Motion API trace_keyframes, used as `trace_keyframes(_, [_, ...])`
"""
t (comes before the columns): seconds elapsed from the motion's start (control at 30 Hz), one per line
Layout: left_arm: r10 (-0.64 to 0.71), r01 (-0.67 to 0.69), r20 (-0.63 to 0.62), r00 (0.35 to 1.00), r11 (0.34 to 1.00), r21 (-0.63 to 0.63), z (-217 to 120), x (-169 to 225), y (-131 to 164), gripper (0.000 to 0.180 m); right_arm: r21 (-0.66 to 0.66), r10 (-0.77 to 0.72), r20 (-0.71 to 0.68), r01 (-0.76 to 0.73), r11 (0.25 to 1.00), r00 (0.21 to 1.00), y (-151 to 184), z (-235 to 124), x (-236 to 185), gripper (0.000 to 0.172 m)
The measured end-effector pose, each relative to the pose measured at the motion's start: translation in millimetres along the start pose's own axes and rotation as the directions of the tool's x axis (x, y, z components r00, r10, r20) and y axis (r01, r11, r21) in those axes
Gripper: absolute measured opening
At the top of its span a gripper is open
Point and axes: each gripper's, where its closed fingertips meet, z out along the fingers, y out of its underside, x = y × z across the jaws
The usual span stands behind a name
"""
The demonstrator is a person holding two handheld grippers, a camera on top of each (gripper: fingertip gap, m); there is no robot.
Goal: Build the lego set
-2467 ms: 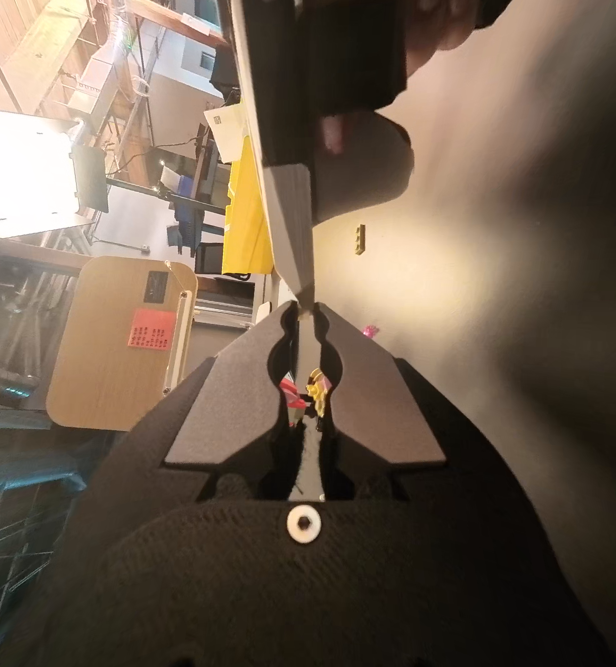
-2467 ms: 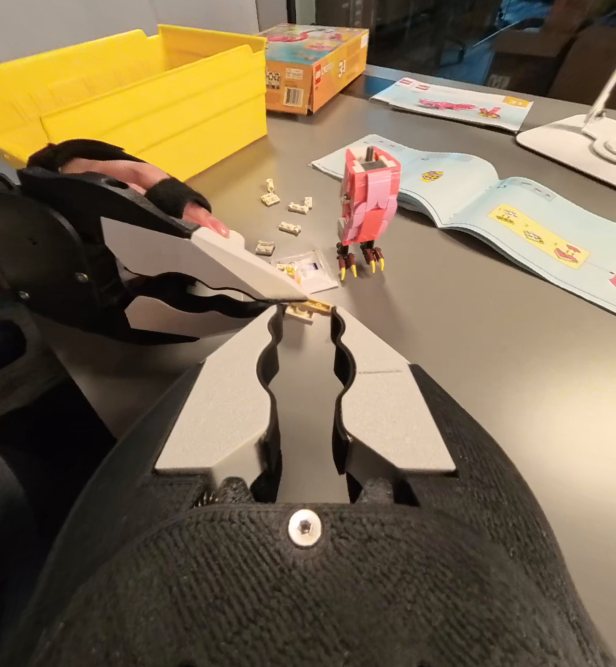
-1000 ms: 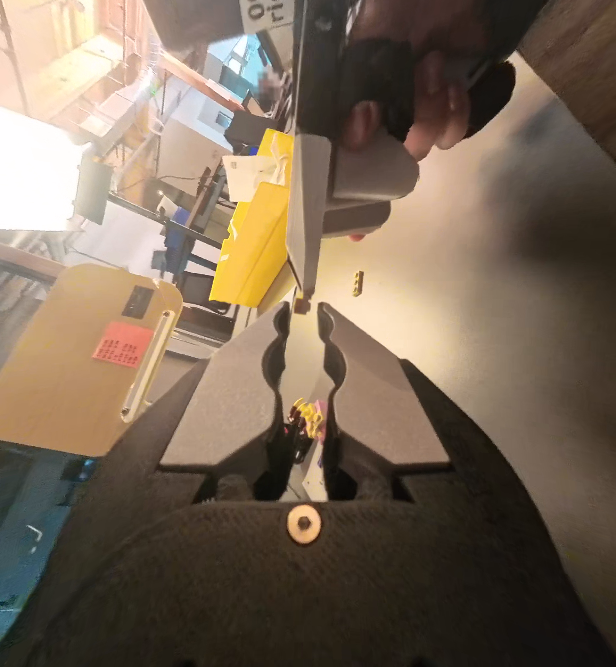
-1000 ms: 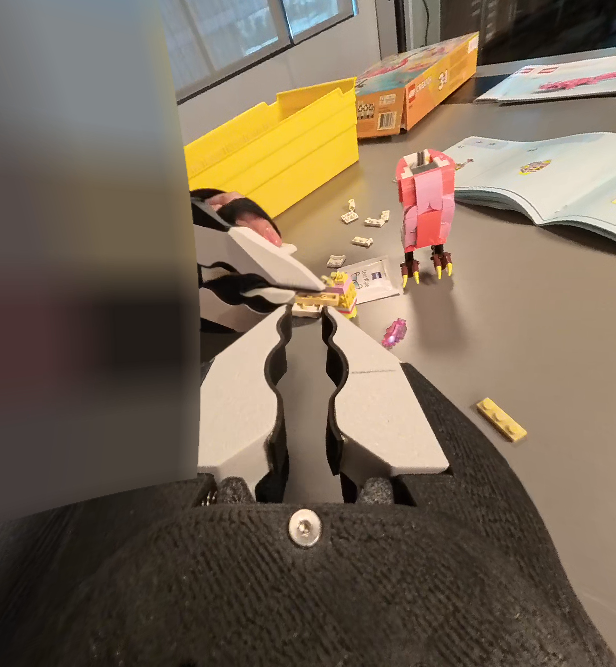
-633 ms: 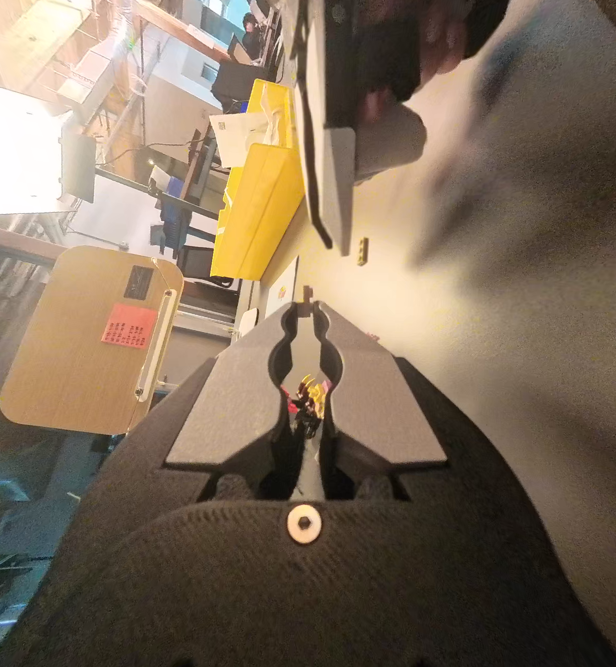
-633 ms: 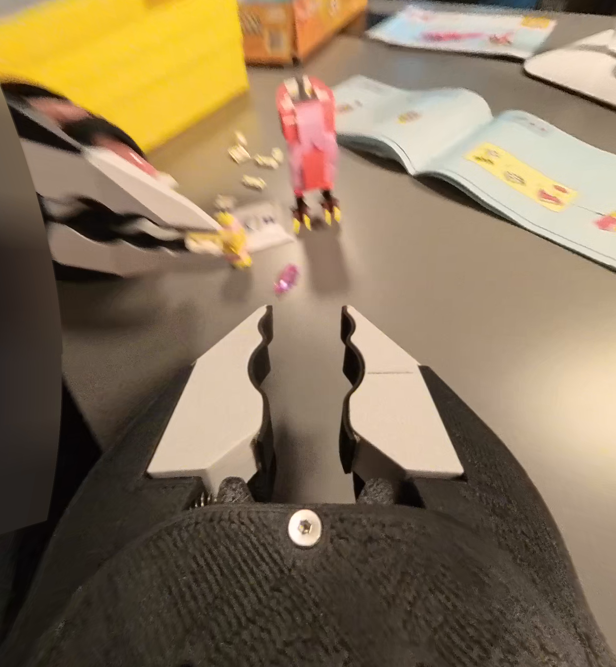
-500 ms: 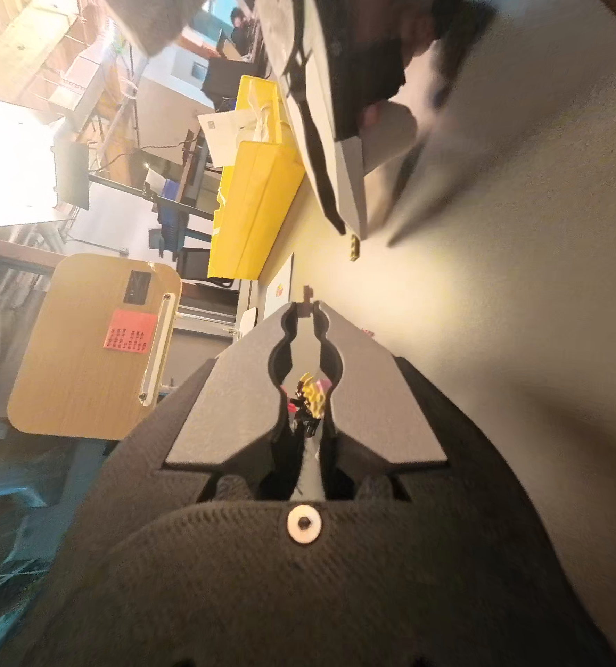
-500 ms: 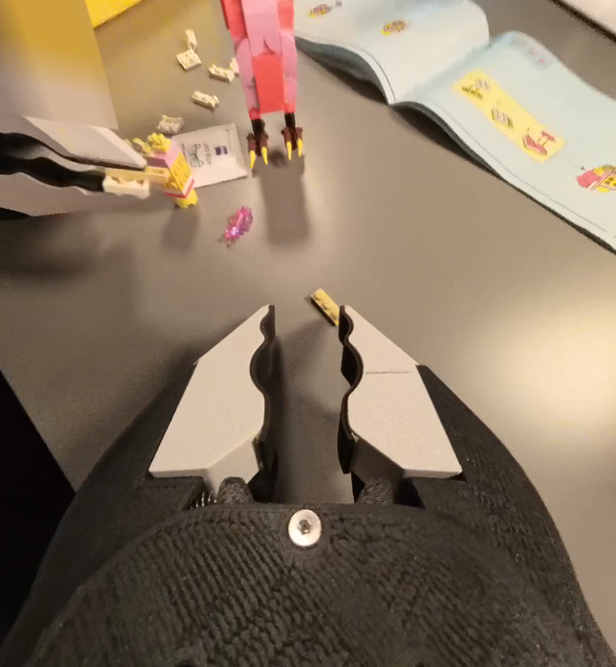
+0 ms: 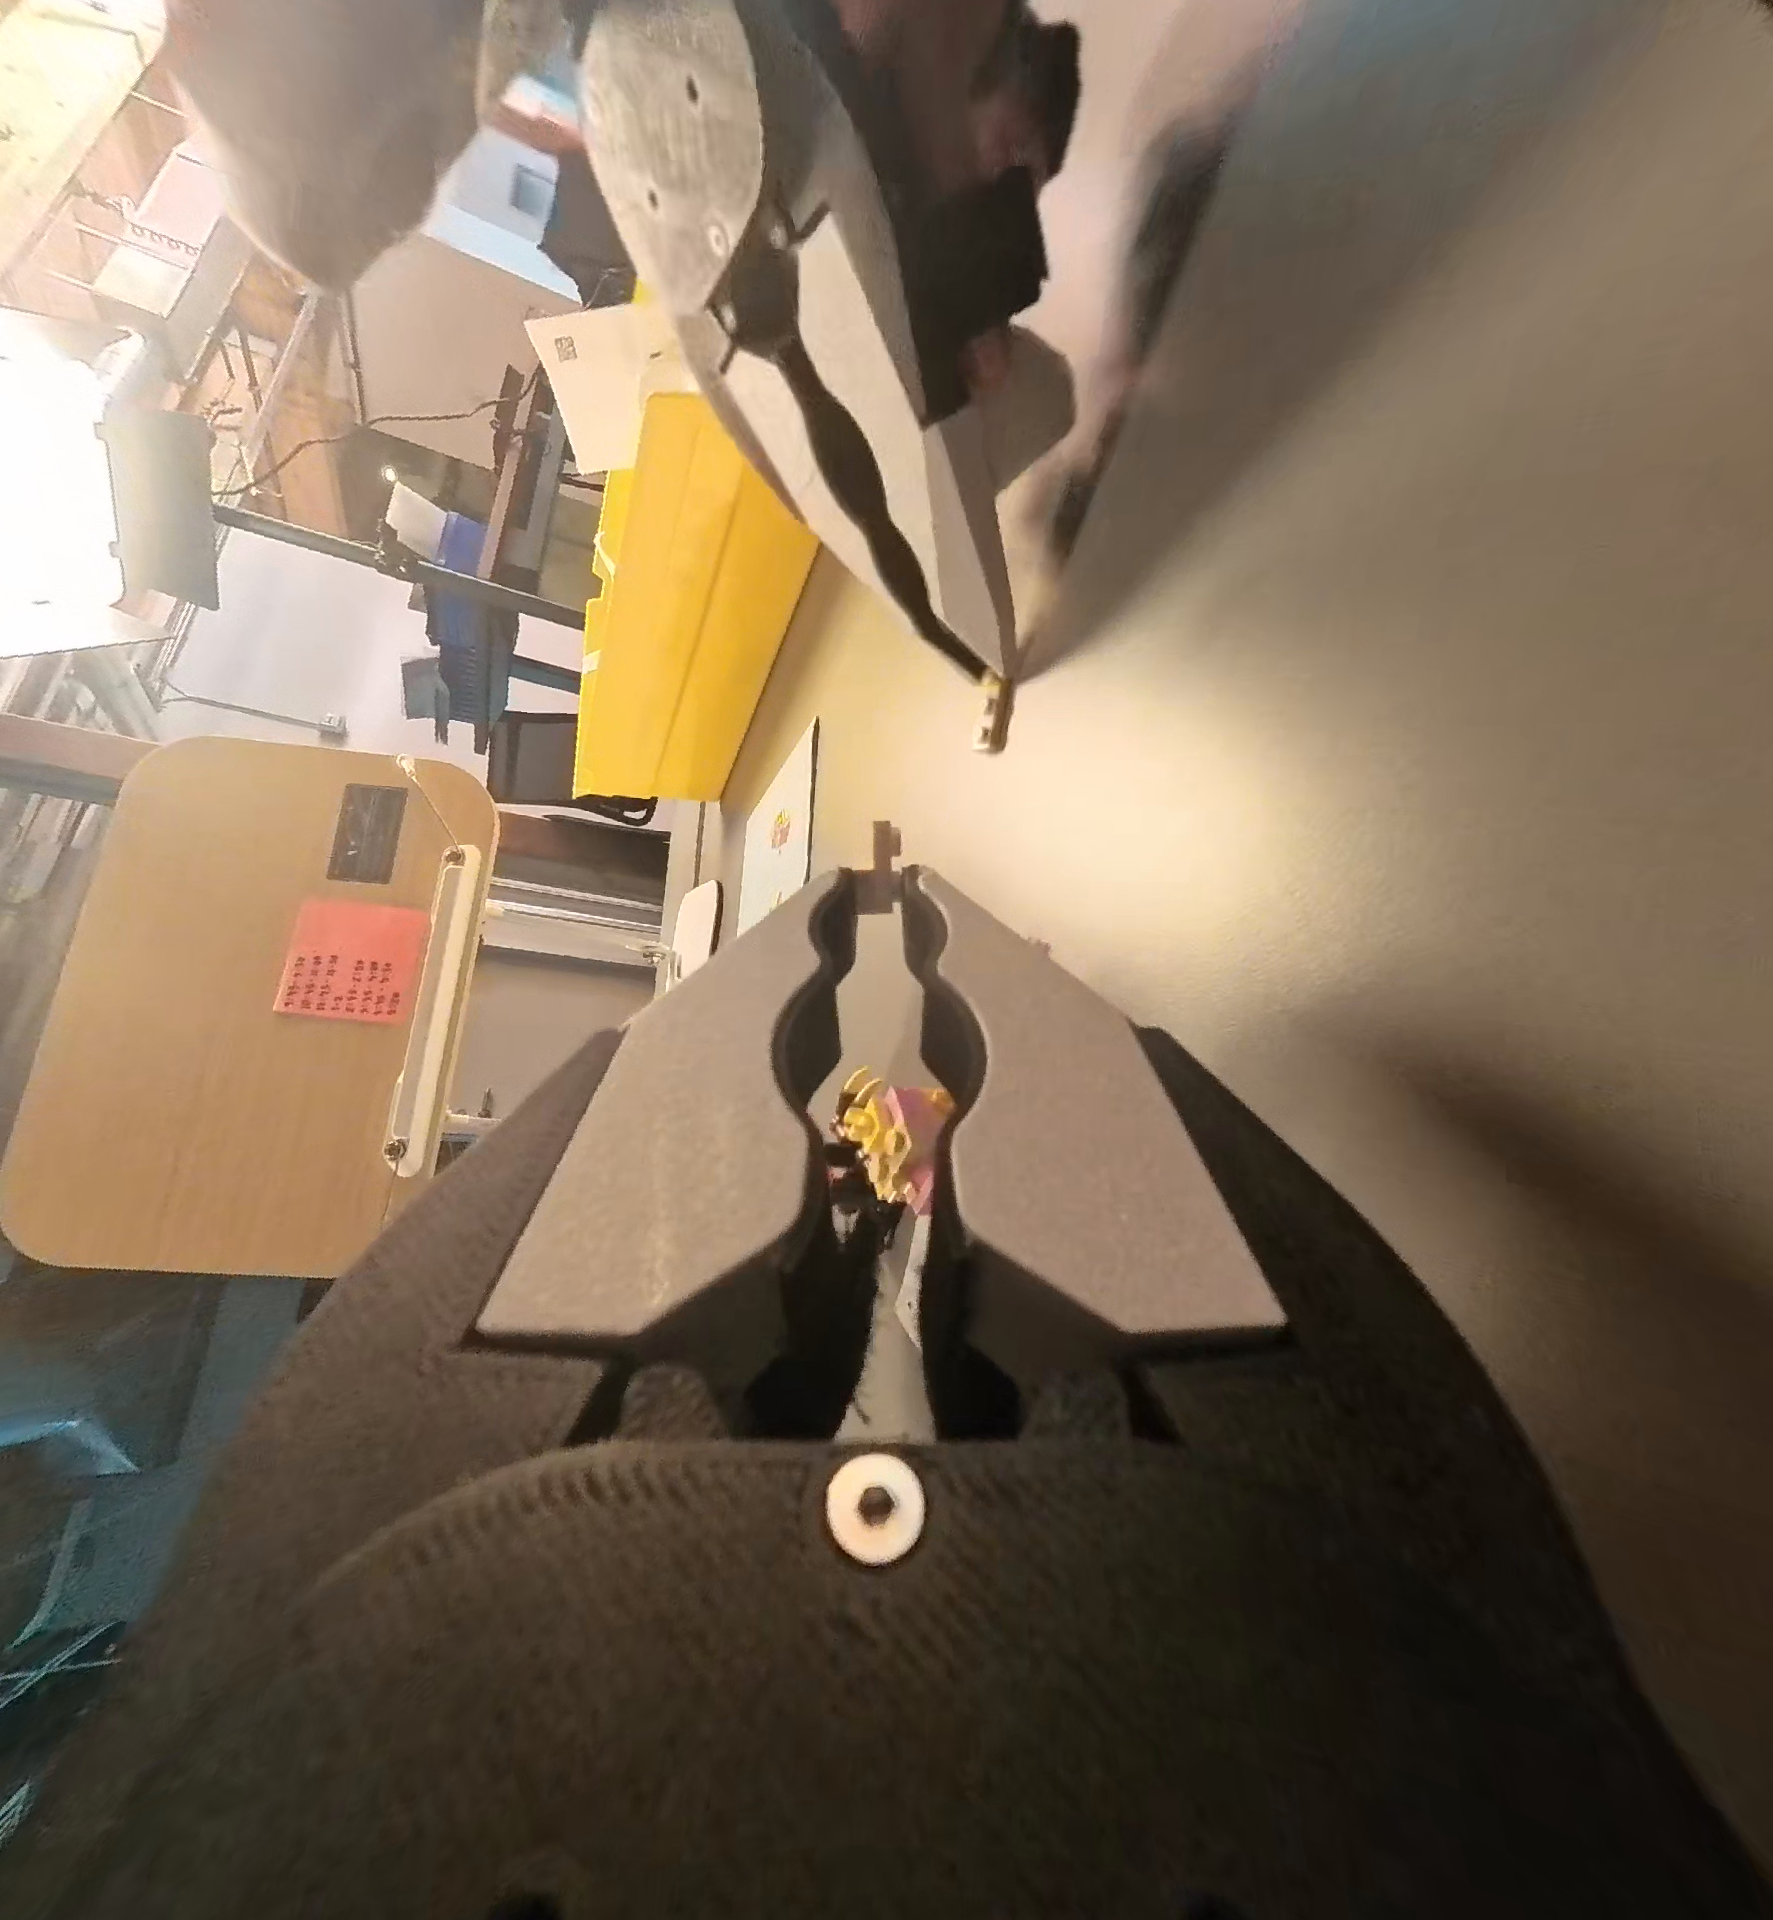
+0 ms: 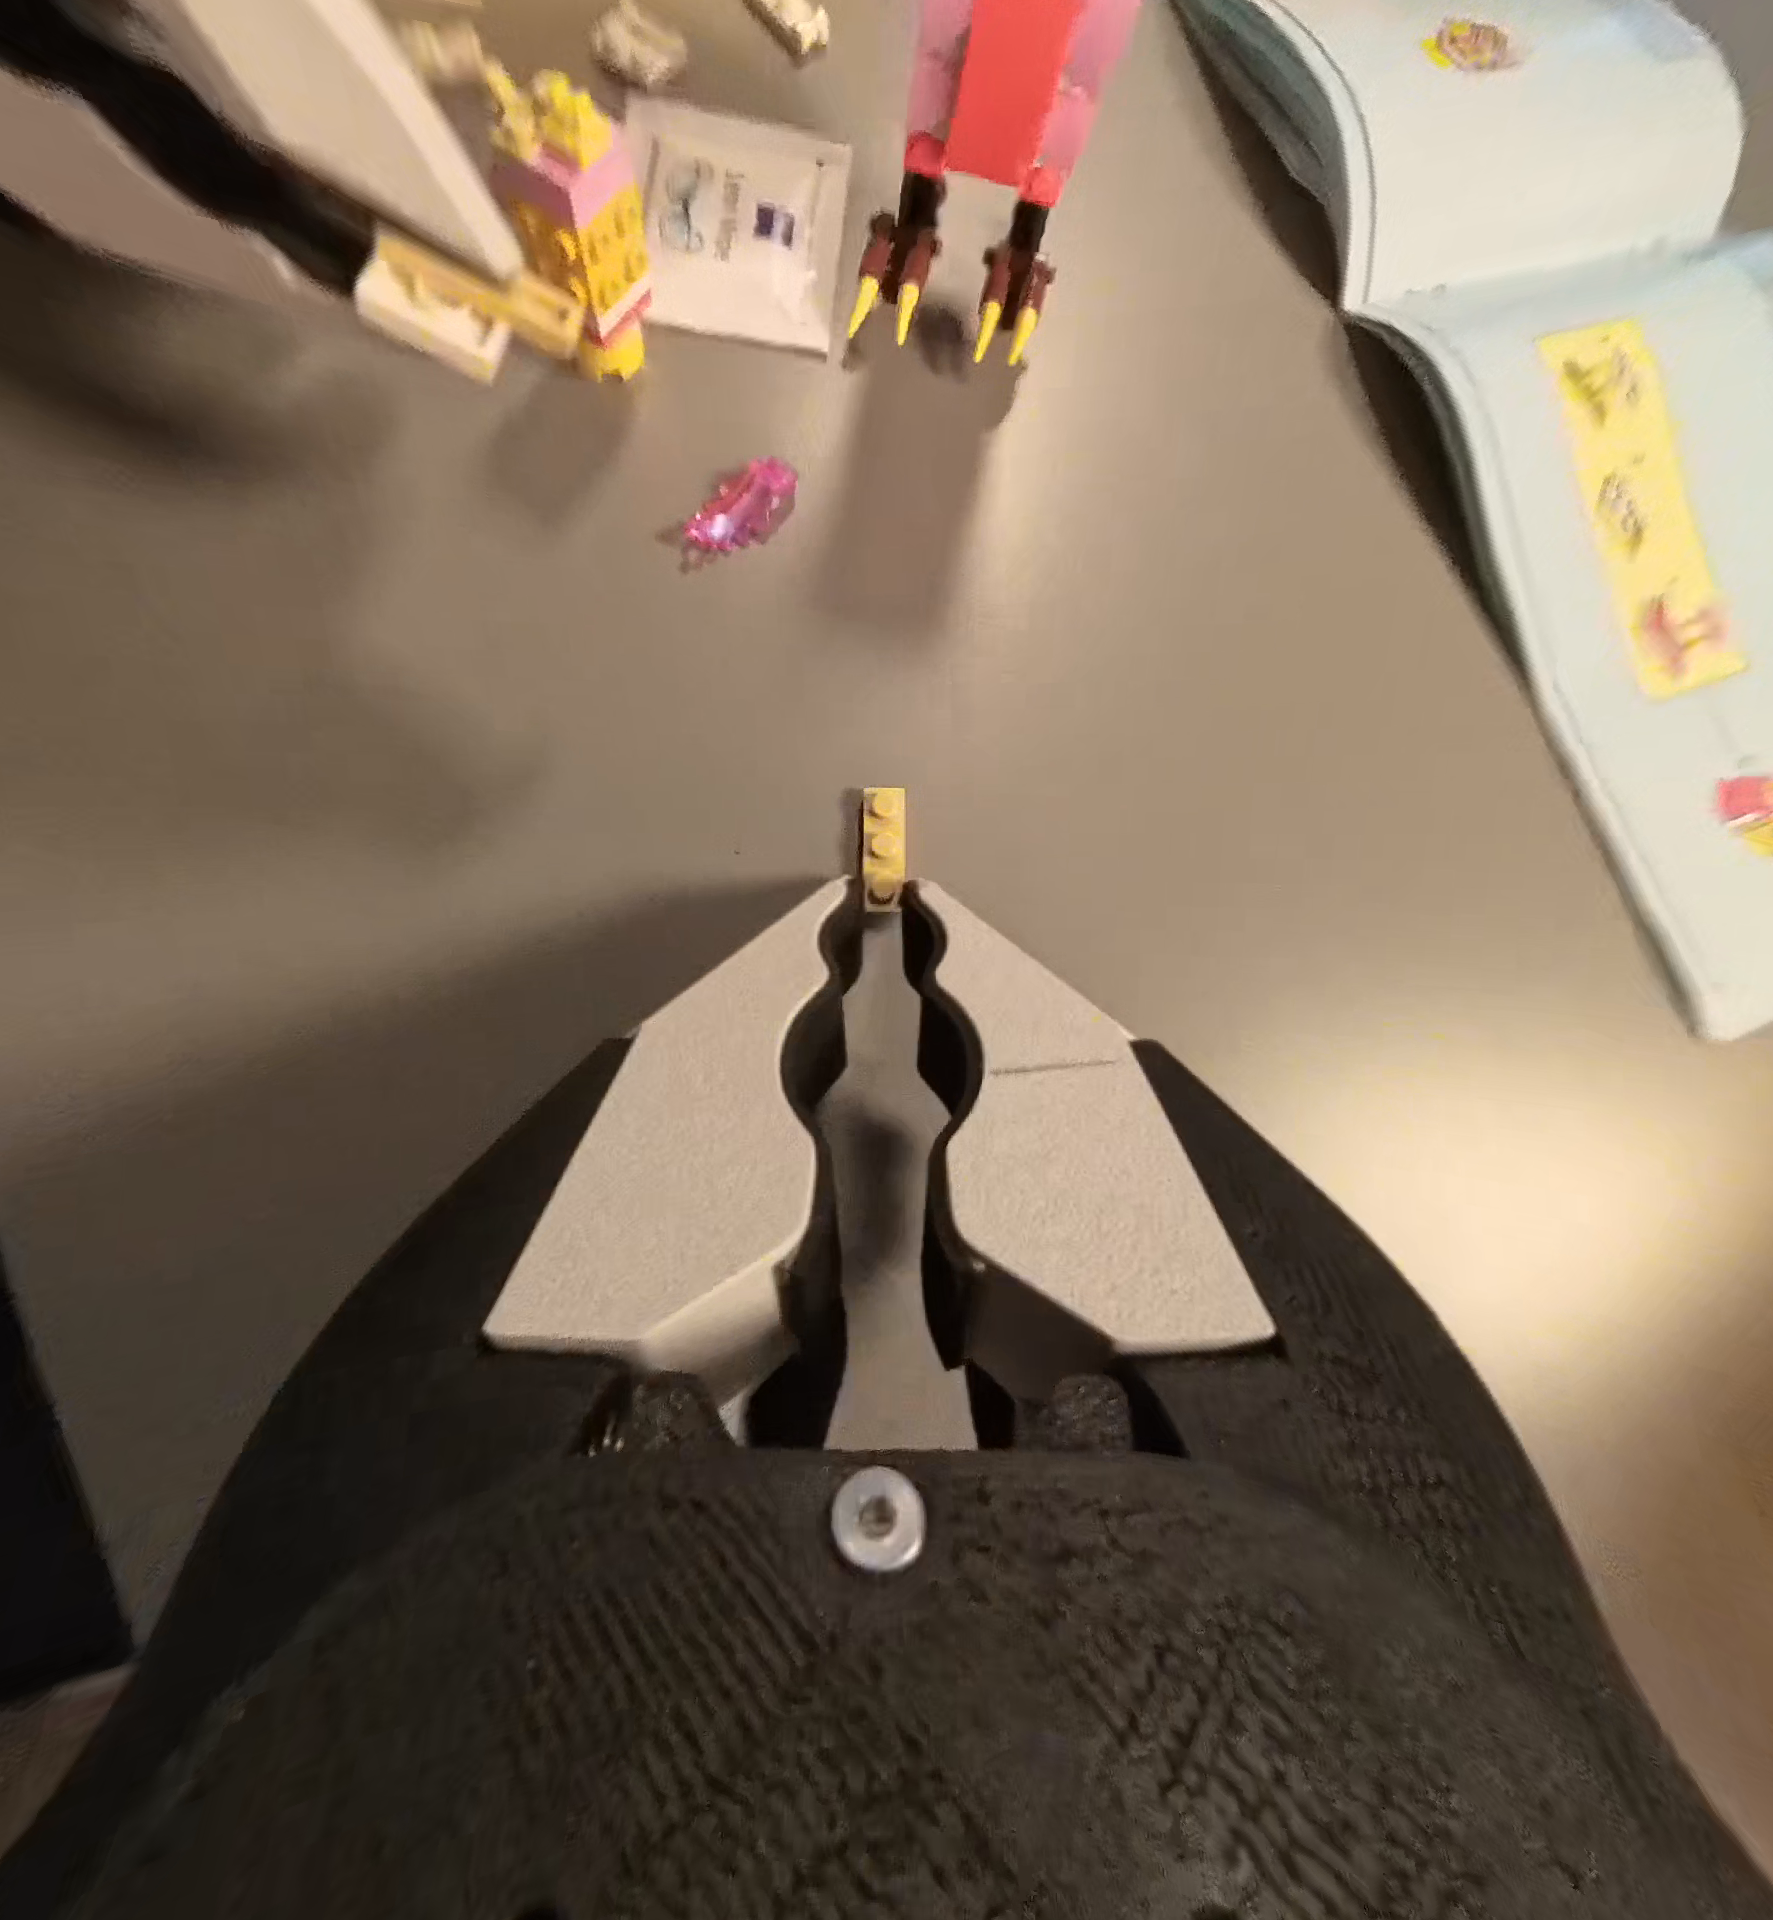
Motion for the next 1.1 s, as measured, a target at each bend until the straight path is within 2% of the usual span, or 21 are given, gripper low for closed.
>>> trace_keyframes(0.1, [-0.011,0.011,0.012,1.000,1.000,-0.019,1.8,-2.5,3.2,0.007,-0.090,-0.278,-0.119,0.268,0.959,0.953,-6.5,-4.0,4.5,0.005])
trace_keyframes(0.17, [-0.019,0.019,0.019,1.000,0.999,-0.029,2.3,-4.1,5.0,0.007,-0.224,-0.526,-0.189,0.485,0.845,0.829,-11.8,-6.7,5.3,0.005])
trace_keyframes(0.2, [-0.022,0.023,0.018,1.000,0.999,-0.033,2.7,-4.0,5.8,0.007,-0.321,-0.668,-0.188,0.597,0.735,0.721,-12.2,-6.7,4.1,0.005])
trace_keyframes(0.27, [-0.022,0.023,0.009,1.000,0.999,-0.037,3.7,-2.3,6.5,0.007,-0.507,-0.897,-0.100,0.754,0.419,0.431,-10.7,-5.9,0.5,0.005])
trace_keyframes(0.33, [-0.012,0.012,0.004,1.000,0.999,-0.045,4.2,-0.8,7.5,0.007,-0.603,-0.991,0.020,0.792,0.093,0.132,-14.3,-5.2,-4.2,0.005])
trace_keyframes(0.37, [-0.006,0.006,0.002,1.000,0.999,-0.050,4.5,-0.2,8.0,0.007,-0.602,-0.997,0.066,0.799,-0.014,0.032,-16.1,-3.5,-10.2,0.005])
trace_keyframes(0.4, [0.000,0.000,0.001,1.000,0.999,-0.053,4.6,0.1,8.3,0.006,-0.573,-0.995,0.096,0.816,-0.075,-0.024,-16.5,-0.9,-18.5,0.005])
trace_keyframes(0.5, [0.004,-0.004,-0.004,1.000,0.999,-0.053,4.9,1.5,8.1,0.006,-0.482,-0.990,0.118,0.867,-0.127,-0.080,-17.2,4.2,-39.5,0.006])
trace_keyframes(0.57, [0.008,-0.008,-0.006,1.000,0.999,-0.054,5.0,2.3,8.1,0.006,-0.448,-0.994,0.098,0.889,-0.093,-0.054,-19.1,4.6,-45.9,0.015])
trace_keyframes(0.6, [0.010,-0.010,-0.007,1.000,0.998,-0.055,5.1,2.5,8.2,0.006,-0.431,-0.997,0.072,0.902,-0.027,0.004,-20.9,3.6,-47.2,0.021])
trace_keyframes(0.63, [0.011,-0.011,-0.009,1.000,0.998,-0.057,5.1,2.6,8.3,0.007,-0.404,-0.994,0.040,0.912,0.077,0.101,-23.0,2.3,-48.6,0.027])
trace_keyframes(0.67, [0.011,-0.011,-0.010,1.000,0.998,-0.058,5.2,2.8,8.1,0.007,-0.360,-0.971,0.005,0.907,0.220,0.238,-25.2,1.2,-50.8,0.028])
trace_keyframes(0.7, [0.010,-0.011,-0.011,1.000,0.998,-0.057,5.2,2.9,8.0,0.006,-0.296,-0.914,-0.020,0.871,0.392,0.405,-26.8,0.7,-54.1,0.028])
trace_keyframes(0.77, [0.014,-0.014,-0.010,1.000,0.998,-0.055,5.1,3.1,7.5,0.006,-0.131,-0.690,-0.031,0.681,0.720,0.723,-31.5,-0.1,-57.9,0.031])
trace_keyframes(0.8, [0.017,-0.018,-0.010,1.000,0.998,-0.053,5.1,3.4,7.1,0.006,-0.046,-0.562,-0.018,0.561,0.827,0.827,-33.9,-1.2,-57.0,0.035])
trace_keyframes(0.83, [0.022,-0.022,-0.009,1.000,0.998,-0.052,5.0,3.7,6.6,0.006,0.023,-0.454,0.004,0.454,0.891,0.891,-34.4,-2.6,-54.4,0.035])
trace_keyframes(0.93, [0.031,-0.032,-0.008,0.999,0.999,-0.044,4.8,4.7,4.5,0.006,0.120,-0.252,0.076,0.242,0.963,0.965,-28.9,-2.6,-46.5,0.043])
trace_keyframes(1.1, [0.033,-0.034,-0.012,0.999,0.999,-0.041,4.5,5.2,3.6,0.007,0.108,-0.127,0.220,0.105,0.989,0.967,-19.3,7.2,-48.7,0.044])
